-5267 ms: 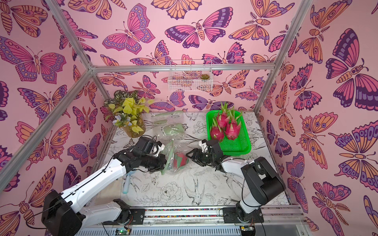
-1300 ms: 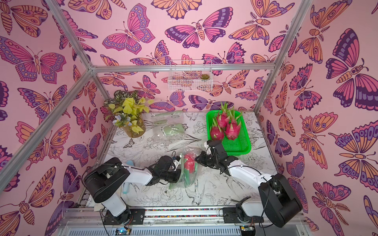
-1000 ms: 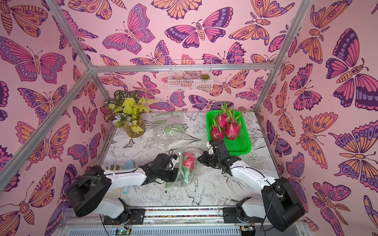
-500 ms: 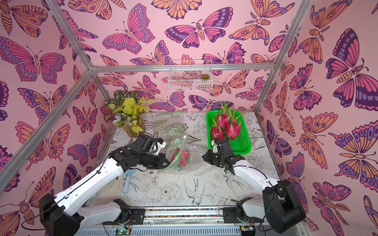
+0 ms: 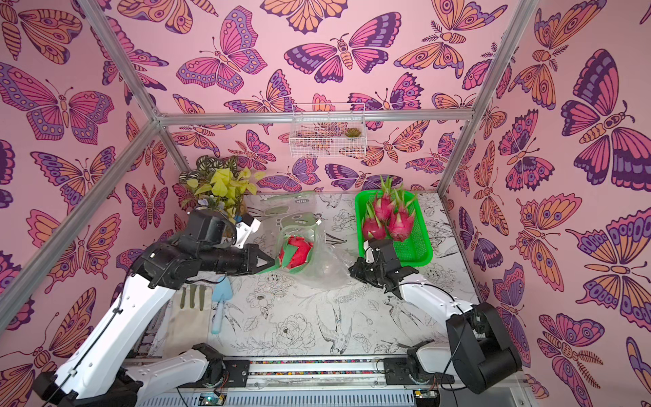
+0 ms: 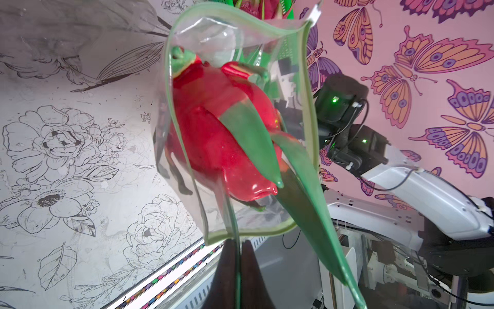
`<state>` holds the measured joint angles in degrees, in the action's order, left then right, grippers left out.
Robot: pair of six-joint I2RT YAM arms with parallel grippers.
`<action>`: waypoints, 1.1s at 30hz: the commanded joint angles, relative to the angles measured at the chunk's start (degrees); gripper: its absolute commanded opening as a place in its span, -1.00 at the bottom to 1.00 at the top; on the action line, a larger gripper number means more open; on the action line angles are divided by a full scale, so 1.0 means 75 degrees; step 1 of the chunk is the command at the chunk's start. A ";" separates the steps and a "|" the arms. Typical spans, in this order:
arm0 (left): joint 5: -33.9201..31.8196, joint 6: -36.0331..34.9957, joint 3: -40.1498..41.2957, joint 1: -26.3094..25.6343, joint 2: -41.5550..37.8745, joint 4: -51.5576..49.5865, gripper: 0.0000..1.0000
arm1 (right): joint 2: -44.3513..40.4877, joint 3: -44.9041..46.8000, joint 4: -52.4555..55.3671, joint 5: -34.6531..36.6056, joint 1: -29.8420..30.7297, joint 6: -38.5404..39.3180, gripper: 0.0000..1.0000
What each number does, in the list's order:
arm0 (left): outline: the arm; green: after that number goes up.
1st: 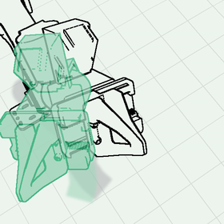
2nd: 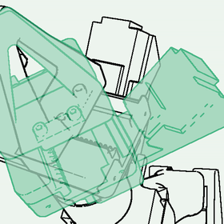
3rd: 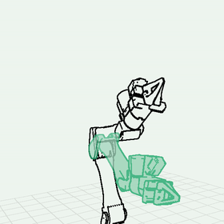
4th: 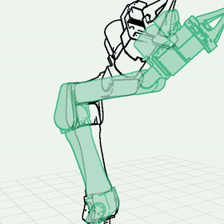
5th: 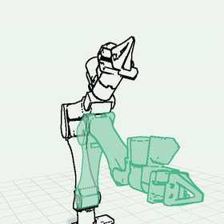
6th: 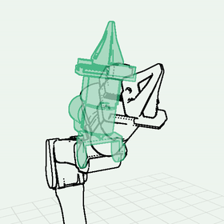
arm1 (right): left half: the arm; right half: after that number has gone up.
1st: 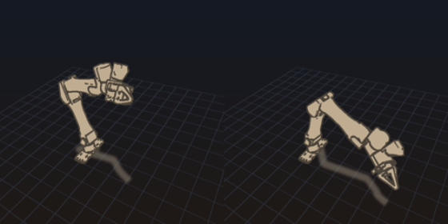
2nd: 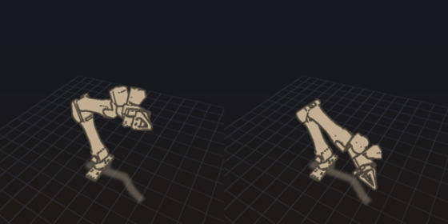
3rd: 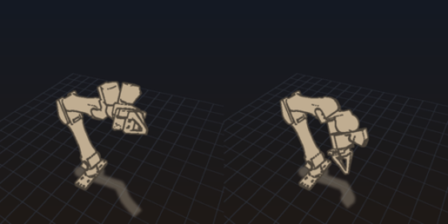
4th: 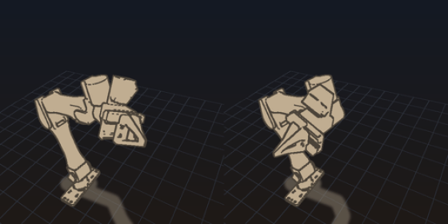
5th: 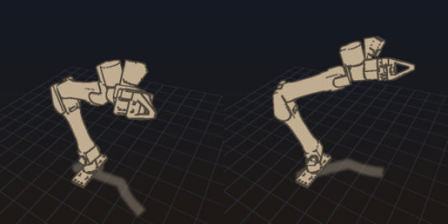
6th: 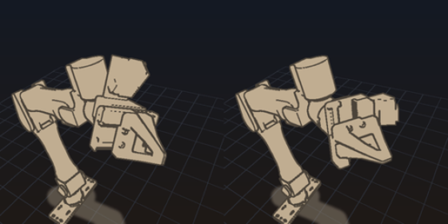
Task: Open the zip-top bag and take out the dragon fruit
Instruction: Pick up the dragon fruit from the zipper food storage bag.
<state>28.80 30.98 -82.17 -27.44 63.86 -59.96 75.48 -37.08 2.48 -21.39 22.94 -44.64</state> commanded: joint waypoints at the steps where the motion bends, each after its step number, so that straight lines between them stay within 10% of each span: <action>1: 0.0505 0.0000 -0.0492 0.0085 -0.0042 0.0189 -1.00 | 0.0152 0.0066 -0.0038 0.0197 -0.0058 0.0169 -1.00; 33: 0.0298 0.1018 -0.2441 -0.0299 0.1524 0.2510 -1.00 | 0.1005 -0.0224 -0.0277 0.0953 0.0650 0.0386 -1.00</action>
<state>32.53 36.05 -99.07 -29.08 74.43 -52.47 81.93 -37.34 -0.23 -16.86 26.85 -43.00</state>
